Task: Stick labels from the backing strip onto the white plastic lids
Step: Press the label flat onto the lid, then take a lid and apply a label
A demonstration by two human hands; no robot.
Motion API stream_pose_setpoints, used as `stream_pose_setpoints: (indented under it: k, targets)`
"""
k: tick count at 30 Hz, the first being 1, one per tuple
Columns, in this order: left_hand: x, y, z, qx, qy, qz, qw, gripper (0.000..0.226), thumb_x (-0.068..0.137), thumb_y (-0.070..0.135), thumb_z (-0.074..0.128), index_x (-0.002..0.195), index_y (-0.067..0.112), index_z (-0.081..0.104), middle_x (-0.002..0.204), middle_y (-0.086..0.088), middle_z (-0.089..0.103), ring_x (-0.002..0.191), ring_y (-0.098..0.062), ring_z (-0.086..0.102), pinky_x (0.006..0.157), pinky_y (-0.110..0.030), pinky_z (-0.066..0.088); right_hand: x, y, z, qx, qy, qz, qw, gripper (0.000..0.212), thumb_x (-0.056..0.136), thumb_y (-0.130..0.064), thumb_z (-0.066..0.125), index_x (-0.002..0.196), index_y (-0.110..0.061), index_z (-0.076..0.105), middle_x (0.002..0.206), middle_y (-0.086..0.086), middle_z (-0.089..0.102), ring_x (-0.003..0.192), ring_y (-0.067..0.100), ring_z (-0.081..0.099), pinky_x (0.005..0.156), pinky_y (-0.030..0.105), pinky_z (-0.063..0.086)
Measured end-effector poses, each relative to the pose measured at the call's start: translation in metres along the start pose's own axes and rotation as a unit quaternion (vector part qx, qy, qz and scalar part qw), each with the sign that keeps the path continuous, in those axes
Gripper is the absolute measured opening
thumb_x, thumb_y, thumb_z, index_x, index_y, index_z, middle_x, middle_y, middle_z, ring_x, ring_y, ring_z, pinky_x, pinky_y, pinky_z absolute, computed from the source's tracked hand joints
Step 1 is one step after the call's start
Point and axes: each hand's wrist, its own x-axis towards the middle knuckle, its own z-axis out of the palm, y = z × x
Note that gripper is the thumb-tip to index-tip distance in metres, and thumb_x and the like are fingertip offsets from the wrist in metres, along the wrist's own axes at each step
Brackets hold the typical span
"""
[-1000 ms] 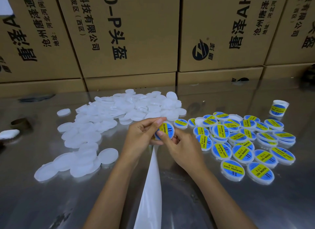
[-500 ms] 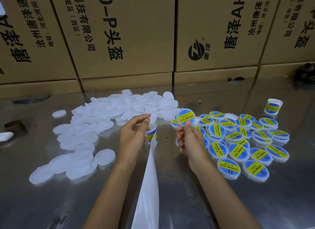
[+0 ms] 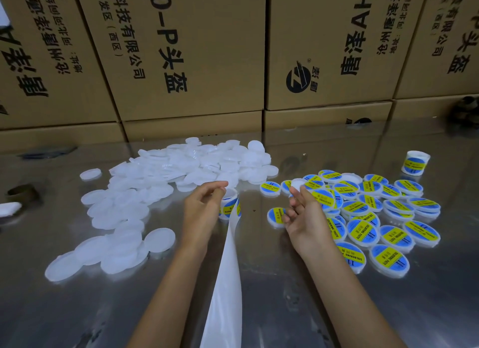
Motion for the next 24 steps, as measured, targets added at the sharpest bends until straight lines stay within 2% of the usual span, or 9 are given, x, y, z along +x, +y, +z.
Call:
stream_pose_setpoints:
  k: [3,6,10,11,13,16,19,21,24]
  targets:
    - [0.000,-0.001,0.001,0.005,0.003,-0.013,1.000,0.029,0.095,0.012,0.058,0.091,0.035,0.075,0.101,0.010,0.073,0.090,-0.005,0.068,0.074,-0.022,0.051,-0.004,0.001,0.005,-0.056,-0.023,-0.011,0.998,0.015,0.099,-0.024,0.055,0.093,-0.014,0.065,0.062,-0.003,0.048,0.045,0.009,0.035,0.043,0.021,0.033]
    - [0.003,-0.002,0.002,0.043,0.019,0.000,0.999,0.032,0.093,0.010,0.057,0.095,0.039,0.070,0.122,-0.003,0.059,0.099,-0.014,0.065,0.068,-0.016,0.049,-0.011,0.010,0.013,-0.164,-0.045,-0.069,0.983,0.011,0.095,-0.013,0.058,0.091,-0.014,0.068,0.067,-0.001,0.061,0.048,0.010,0.049,0.046,0.022,0.042]
    - [0.005,-0.007,0.000,0.092,0.045,-0.028,0.994,0.027,0.092,0.014,0.058,0.107,0.035,0.062,0.128,-0.004,0.051,0.099,-0.014,0.061,0.095,-0.035,0.050,-0.016,0.031,0.019,-0.307,-0.087,-0.144,0.937,0.012,0.096,-0.015,0.061,0.103,-0.022,0.068,0.092,-0.008,0.069,0.077,0.001,0.064,0.072,0.028,0.055]
    - [0.006,-0.009,0.000,0.085,0.033,-0.048,0.995,0.026,0.093,0.014,0.058,0.111,0.033,0.061,0.127,-0.005,0.054,0.102,-0.018,0.062,0.098,-0.040,0.050,-0.016,0.035,0.019,-0.331,-0.102,-0.147,0.926,0.015,0.096,-0.017,0.062,0.109,-0.023,0.066,0.097,-0.012,0.068,0.081,-0.006,0.063,0.077,0.022,0.053]
    - [0.004,-0.012,0.002,0.059,-0.002,-0.075,0.995,0.029,0.094,0.013,0.057,0.118,0.028,0.060,0.125,-0.008,0.060,0.107,-0.024,0.064,0.100,-0.043,0.051,-0.015,0.040,0.019,-0.366,-0.130,-0.140,0.911,0.022,0.096,-0.021,0.062,0.118,-0.026,0.062,0.101,-0.018,0.064,0.079,-0.020,0.058,0.070,0.004,0.045]
    - [0.002,-0.015,0.007,0.049,-0.026,-0.063,0.997,0.032,0.095,0.007,0.055,0.123,0.023,0.059,0.125,-0.012,0.060,0.108,-0.025,0.065,0.101,-0.043,0.052,-0.012,0.044,0.018,-0.372,-0.131,-0.138,0.909,0.026,0.095,-0.020,0.063,0.120,-0.026,0.059,0.101,-0.017,0.064,0.078,-0.021,0.058,0.064,0.000,0.041]
    - [0.002,-0.019,0.012,0.005,-0.063,-0.064,0.996,0.032,0.098,0.001,0.051,0.123,0.018,0.059,0.123,-0.015,0.063,0.110,-0.031,0.067,0.096,-0.041,0.055,-0.008,0.043,0.017,-0.362,-0.094,-0.168,0.912,0.023,0.093,-0.017,0.065,0.116,-0.018,0.061,0.104,-0.008,0.067,0.092,-0.004,0.062,0.073,0.006,0.046]
    - [0.004,-0.021,0.014,-0.027,-0.085,-0.068,0.994,0.032,0.098,-0.003,0.049,0.124,0.014,0.059,0.123,-0.018,0.064,0.111,-0.033,0.067,0.094,-0.041,0.057,-0.005,0.041,0.016,-0.341,-0.067,-0.180,0.920,0.021,0.093,-0.017,0.065,0.113,-0.015,0.062,0.101,-0.005,0.067,0.093,0.003,0.062,0.076,0.011,0.046]
    - [0.018,-0.024,0.014,-0.018,-0.054,-0.059,0.997,0.032,0.097,-0.009,0.044,0.119,0.008,0.061,0.118,-0.018,0.064,0.101,-0.029,0.068,0.086,-0.038,0.059,0.002,0.039,0.013,-0.315,-0.037,-0.186,0.930,0.022,0.092,-0.018,0.066,0.114,-0.016,0.060,0.103,-0.006,0.066,0.092,0.002,0.060,0.073,0.008,0.044]
